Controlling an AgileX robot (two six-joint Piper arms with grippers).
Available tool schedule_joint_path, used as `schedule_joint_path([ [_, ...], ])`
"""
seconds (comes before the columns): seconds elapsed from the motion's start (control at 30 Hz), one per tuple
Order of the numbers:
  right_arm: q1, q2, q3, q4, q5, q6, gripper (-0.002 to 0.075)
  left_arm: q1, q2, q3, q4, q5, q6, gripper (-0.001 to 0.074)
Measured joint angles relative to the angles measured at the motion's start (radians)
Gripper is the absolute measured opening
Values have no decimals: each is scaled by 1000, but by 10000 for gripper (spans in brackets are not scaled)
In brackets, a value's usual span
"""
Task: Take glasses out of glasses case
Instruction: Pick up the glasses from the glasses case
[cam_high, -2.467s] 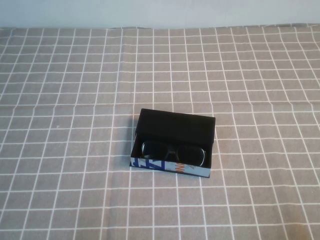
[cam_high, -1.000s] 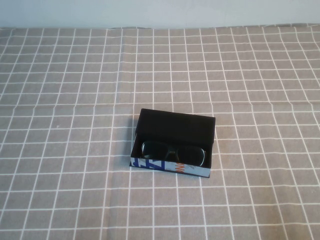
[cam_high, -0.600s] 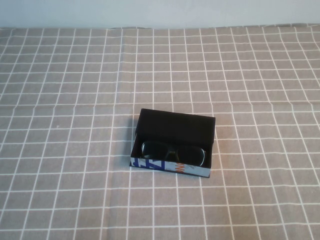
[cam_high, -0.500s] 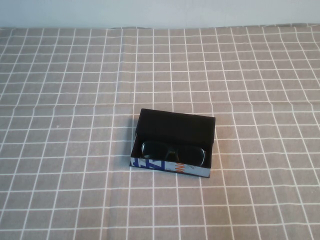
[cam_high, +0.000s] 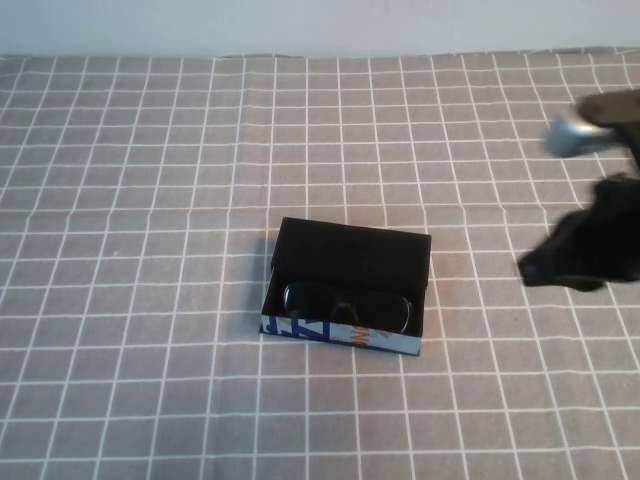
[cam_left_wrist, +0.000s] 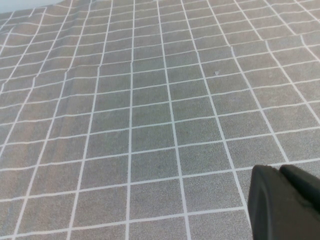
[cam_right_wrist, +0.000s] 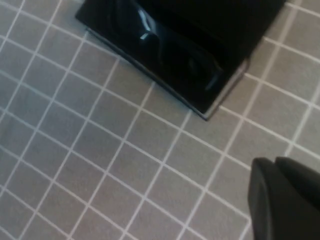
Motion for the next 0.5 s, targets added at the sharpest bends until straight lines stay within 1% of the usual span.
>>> schedule_joint_path([
  [0.07, 62, 74, -58, -10, -4, -58, -18, 0, 0, 0, 0, 0, 0, -5],
  [0.17, 148, 182, -149, -15, -5, -191, -18, 0, 0, 0, 0, 0, 0, -4],
  [0.3, 220, 307, -253, -15, -8, -317, -5, 0, 0, 0, 0, 0, 0, -4],
  [0.4, 255, 404, -336, -15, -8, -394, 50, 0, 0, 0, 0, 0, 0, -4],
  [0.5, 283, 509, -436, -17, 10, -435, 153, 0, 0, 0, 0, 0, 0, -4],
])
